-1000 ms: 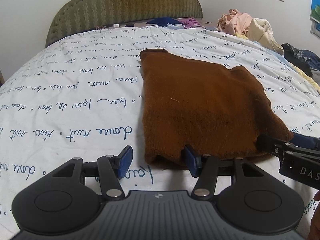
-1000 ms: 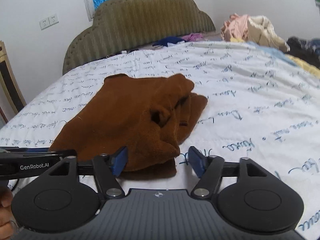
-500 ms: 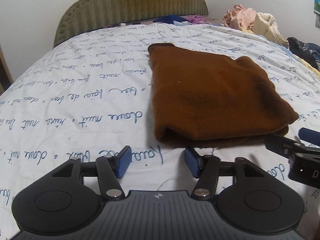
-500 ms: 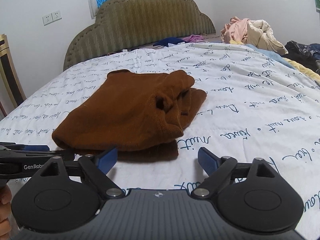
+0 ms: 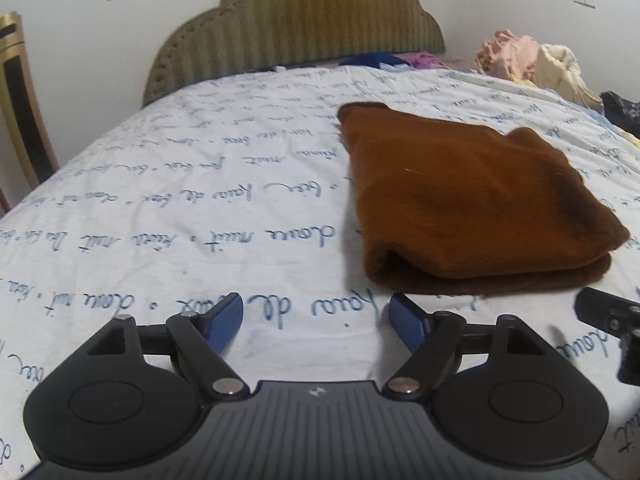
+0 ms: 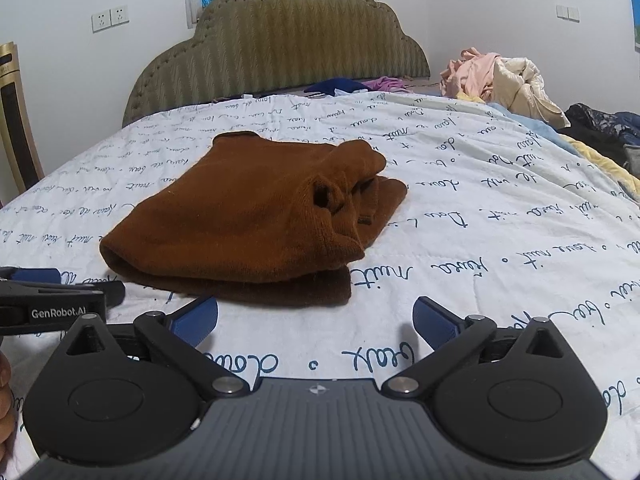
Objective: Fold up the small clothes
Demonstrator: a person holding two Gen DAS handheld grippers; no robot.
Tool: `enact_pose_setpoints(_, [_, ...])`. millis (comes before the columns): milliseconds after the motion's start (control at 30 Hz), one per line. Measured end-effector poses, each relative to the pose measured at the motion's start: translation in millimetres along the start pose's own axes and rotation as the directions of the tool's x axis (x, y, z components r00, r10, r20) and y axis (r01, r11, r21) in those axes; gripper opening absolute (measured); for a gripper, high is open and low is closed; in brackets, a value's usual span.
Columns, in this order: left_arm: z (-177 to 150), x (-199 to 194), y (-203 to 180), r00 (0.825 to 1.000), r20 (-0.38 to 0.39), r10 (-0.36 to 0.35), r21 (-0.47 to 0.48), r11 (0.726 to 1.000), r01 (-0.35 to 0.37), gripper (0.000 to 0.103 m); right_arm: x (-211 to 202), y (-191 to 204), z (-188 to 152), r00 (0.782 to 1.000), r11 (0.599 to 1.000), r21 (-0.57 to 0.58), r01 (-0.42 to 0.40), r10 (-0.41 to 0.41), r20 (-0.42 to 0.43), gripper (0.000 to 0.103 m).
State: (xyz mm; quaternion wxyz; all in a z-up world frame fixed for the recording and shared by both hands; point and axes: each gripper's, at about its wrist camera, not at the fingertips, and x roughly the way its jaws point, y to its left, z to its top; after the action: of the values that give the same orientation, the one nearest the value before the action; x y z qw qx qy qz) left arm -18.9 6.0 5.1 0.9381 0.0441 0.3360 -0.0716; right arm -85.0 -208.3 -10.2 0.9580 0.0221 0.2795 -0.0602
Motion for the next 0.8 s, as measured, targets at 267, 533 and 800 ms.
enact_pose_setpoints(267, [-5,3,8,1.0,0.001,0.007,-0.04,0.999,-0.007,0.086,6,0,-4,0.999,0.999,-0.001,0.041,-0.041,-0.032,0.103])
enact_pose_setpoints(533, [-10,7,4,1.0,-0.001,0.005,0.008,1.0,-0.005,0.094,13,-1,-12,0.997,0.998,0.0,0.058,-0.058,-0.058,0.103])
enact_pose_setpoints(800, [-10,7,4,1.0,-0.005,0.028,0.01,1.0,-0.028,0.101,13,-3,-17,0.997,0.998,0.013,0.057,-0.057,-0.048,0.103])
